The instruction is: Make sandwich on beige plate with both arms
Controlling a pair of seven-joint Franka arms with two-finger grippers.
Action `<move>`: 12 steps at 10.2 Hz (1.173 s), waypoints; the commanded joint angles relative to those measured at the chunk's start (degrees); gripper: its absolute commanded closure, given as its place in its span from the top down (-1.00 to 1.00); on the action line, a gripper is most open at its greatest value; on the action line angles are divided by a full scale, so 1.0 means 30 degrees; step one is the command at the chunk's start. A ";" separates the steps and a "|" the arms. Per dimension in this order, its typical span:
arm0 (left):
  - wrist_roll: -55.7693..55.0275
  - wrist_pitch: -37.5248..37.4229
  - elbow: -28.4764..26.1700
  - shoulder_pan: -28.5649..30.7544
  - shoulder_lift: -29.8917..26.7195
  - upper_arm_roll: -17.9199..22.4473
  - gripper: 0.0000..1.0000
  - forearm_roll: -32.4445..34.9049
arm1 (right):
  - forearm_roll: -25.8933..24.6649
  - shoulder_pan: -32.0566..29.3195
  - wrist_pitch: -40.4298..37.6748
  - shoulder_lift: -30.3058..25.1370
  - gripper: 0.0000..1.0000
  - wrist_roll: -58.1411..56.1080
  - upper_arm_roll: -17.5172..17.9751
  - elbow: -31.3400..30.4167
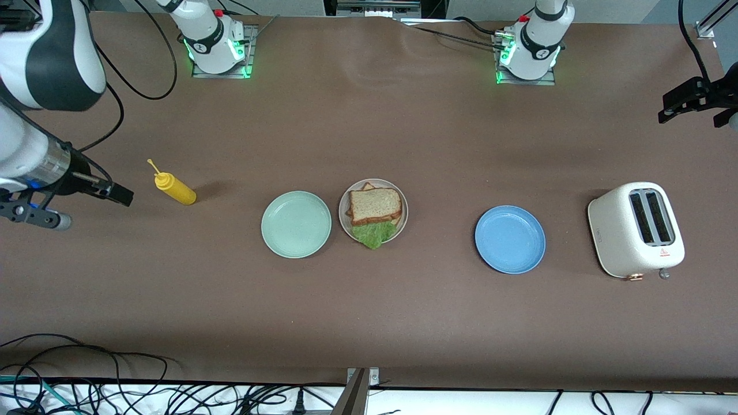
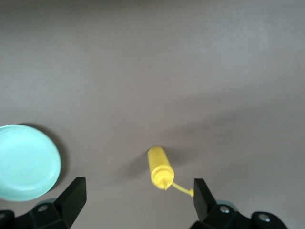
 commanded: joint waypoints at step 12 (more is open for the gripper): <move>-0.0364 -0.0344 0.0173 -0.0100 -0.0141 -0.1935 1.00 -0.0164 | 0.0984 -0.0011 -0.1610 -0.4058 1.00 -0.3820 -0.1026 -0.2123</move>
